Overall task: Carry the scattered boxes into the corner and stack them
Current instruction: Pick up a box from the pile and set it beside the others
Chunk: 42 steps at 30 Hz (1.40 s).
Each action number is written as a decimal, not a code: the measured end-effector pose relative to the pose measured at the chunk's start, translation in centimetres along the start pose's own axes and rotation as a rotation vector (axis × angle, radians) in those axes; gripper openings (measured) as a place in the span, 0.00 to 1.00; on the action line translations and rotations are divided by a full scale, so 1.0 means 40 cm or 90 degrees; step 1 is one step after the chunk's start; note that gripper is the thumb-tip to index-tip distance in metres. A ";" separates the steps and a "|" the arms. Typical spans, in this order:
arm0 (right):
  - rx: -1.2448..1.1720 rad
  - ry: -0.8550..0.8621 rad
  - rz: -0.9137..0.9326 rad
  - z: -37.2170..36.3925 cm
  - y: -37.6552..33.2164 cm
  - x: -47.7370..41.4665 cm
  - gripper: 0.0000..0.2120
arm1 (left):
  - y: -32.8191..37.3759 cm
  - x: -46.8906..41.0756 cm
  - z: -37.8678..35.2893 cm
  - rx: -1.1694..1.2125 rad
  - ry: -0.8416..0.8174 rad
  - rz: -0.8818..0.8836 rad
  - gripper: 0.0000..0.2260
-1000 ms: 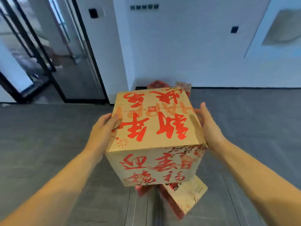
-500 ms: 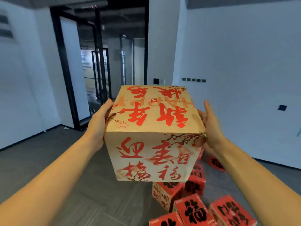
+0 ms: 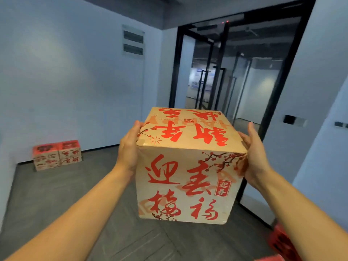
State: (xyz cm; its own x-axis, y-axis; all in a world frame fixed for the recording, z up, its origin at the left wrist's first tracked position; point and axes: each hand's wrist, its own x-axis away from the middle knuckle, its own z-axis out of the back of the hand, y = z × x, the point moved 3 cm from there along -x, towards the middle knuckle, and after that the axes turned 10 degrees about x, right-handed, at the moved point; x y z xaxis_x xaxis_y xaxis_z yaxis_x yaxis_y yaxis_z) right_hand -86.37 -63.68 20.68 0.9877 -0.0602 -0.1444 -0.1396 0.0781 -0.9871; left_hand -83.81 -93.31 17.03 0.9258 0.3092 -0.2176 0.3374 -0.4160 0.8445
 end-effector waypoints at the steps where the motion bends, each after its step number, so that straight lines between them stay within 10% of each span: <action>1: -0.003 -0.024 -0.006 -0.062 0.015 -0.042 0.30 | 0.003 -0.033 0.051 -0.004 0.030 -0.011 0.18; 24: -0.094 -0.425 -0.030 -1.348 0.156 -1.044 0.31 | 0.163 -1.019 0.843 -0.143 0.373 -0.195 0.20; 42: -0.069 -0.339 0.003 -2.052 0.198 -1.788 0.26 | 0.155 -2.036 1.304 -0.153 0.287 -0.167 0.23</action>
State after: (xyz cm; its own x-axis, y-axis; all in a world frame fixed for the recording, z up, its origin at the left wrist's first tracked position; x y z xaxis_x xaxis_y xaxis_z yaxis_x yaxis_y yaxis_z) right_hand -163.94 -140.45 17.55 0.8823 0.4548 -0.1211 -0.1222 -0.0271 -0.9921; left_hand -148.22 -165.69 14.45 0.6344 0.7315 -0.2498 0.4498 -0.0866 0.8889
